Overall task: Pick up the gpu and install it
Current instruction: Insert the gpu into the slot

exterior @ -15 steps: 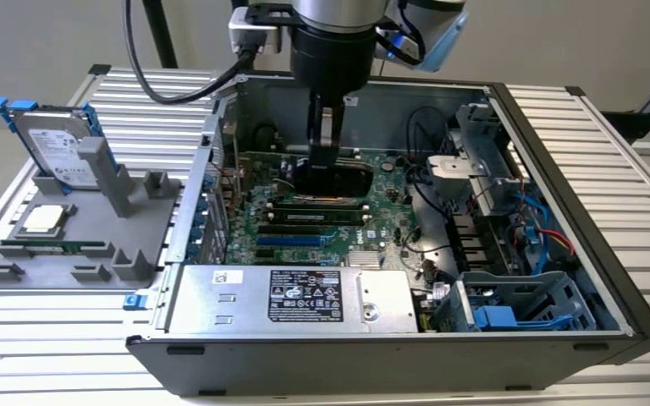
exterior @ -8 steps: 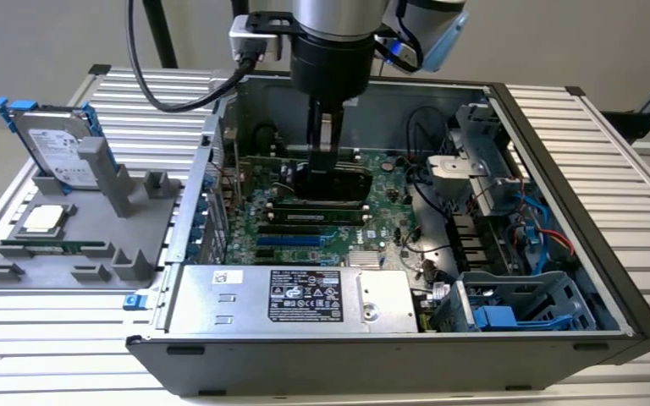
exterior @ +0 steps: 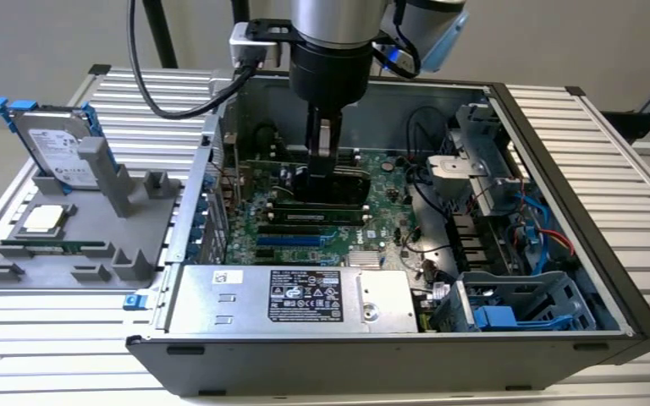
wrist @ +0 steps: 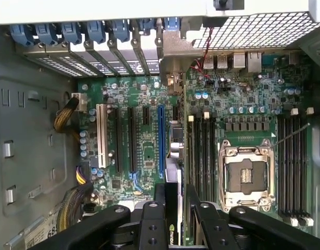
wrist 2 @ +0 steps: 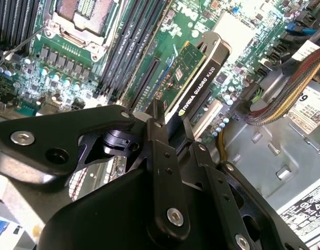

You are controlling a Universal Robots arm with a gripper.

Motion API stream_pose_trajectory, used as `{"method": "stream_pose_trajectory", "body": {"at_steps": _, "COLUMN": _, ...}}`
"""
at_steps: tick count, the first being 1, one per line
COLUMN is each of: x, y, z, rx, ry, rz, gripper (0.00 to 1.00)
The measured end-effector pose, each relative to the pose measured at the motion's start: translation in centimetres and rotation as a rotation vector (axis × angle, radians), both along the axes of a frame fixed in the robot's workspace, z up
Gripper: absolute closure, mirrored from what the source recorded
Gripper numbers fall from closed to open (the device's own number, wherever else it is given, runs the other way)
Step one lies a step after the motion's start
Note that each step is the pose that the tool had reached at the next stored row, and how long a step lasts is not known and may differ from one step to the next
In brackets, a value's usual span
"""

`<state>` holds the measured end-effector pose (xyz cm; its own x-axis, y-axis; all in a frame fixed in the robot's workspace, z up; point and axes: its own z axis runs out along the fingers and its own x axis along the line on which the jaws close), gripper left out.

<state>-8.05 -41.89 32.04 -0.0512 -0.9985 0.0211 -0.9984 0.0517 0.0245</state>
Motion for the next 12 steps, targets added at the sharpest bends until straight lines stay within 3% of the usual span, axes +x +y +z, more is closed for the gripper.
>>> {"method": "stream_pose_trajectory", "body": {"at_steps": 12, "x": -0.06, "y": 0.0, "z": -0.43, "rx": 0.0, "ry": 0.0, "rz": 0.0, "gripper": 1.0}}
